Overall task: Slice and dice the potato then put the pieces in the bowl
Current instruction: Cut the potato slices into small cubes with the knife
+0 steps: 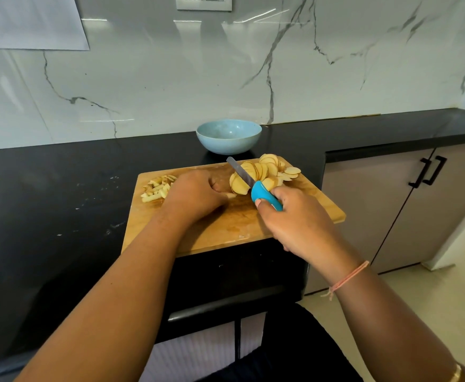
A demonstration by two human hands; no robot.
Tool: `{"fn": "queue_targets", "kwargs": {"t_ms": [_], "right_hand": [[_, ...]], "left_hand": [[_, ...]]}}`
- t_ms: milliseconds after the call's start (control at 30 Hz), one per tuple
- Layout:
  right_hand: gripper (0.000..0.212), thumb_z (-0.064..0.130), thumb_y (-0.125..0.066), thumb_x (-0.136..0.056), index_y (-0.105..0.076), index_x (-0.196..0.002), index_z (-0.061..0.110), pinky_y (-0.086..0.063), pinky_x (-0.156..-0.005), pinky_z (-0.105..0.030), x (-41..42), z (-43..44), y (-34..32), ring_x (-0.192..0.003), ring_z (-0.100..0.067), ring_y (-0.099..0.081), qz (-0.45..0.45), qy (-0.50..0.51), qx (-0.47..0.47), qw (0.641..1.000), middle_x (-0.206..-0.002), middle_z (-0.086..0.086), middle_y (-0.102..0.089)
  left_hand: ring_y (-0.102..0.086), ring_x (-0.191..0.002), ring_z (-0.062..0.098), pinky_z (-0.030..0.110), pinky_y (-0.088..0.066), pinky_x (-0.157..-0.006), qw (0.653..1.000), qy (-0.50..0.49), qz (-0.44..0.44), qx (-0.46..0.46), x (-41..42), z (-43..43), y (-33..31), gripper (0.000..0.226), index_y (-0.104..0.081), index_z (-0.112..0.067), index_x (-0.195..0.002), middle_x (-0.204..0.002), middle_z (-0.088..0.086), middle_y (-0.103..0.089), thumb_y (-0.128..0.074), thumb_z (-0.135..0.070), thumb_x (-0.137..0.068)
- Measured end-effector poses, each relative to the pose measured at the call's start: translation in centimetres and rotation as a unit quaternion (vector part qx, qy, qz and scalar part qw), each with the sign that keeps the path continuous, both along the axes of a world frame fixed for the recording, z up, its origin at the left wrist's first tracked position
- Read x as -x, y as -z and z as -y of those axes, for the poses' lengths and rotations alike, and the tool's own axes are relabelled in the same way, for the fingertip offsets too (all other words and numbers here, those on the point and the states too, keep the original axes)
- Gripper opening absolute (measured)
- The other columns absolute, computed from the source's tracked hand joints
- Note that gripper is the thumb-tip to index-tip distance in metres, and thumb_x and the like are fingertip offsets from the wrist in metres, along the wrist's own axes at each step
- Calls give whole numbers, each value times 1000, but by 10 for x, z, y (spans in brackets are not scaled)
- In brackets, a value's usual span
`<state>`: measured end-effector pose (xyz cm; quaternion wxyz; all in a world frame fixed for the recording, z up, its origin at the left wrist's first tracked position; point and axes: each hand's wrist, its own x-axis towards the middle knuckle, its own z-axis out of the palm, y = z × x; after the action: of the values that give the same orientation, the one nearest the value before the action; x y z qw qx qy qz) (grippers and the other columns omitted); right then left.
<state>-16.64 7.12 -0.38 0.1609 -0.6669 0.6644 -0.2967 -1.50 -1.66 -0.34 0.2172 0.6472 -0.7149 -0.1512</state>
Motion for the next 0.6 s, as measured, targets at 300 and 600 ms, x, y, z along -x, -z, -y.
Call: {"fn": "queue_targets", "kwargs": {"t_ms": [300, 600], "right_hand": [[47, 38, -39, -100, -34, -145, 27, -49, -88, -30, -17, -9, -2, -104, -14, -55, -74, -57, -43, 995, -123, 4, -57], [43, 30, -42, -99, -41, -140, 19, -43, -81, -28, -26, -10, -18, -89, -13, -45, -108, -69, -97, 987, -112, 0, -56]], "left_hand": [[-62, -81, 14, 23, -52, -67, 998, -56, 11, 11, -8, 4, -2, 7, -68, -15, -87, -86, 3, -67, -65, -22, -86], [-64, -83, 16, 25, -52, -65, 997, -82, 5, 10, -3, 4, 0, 10, -68, -13, -86, -86, 4, -68, -65, -22, -87]]}}
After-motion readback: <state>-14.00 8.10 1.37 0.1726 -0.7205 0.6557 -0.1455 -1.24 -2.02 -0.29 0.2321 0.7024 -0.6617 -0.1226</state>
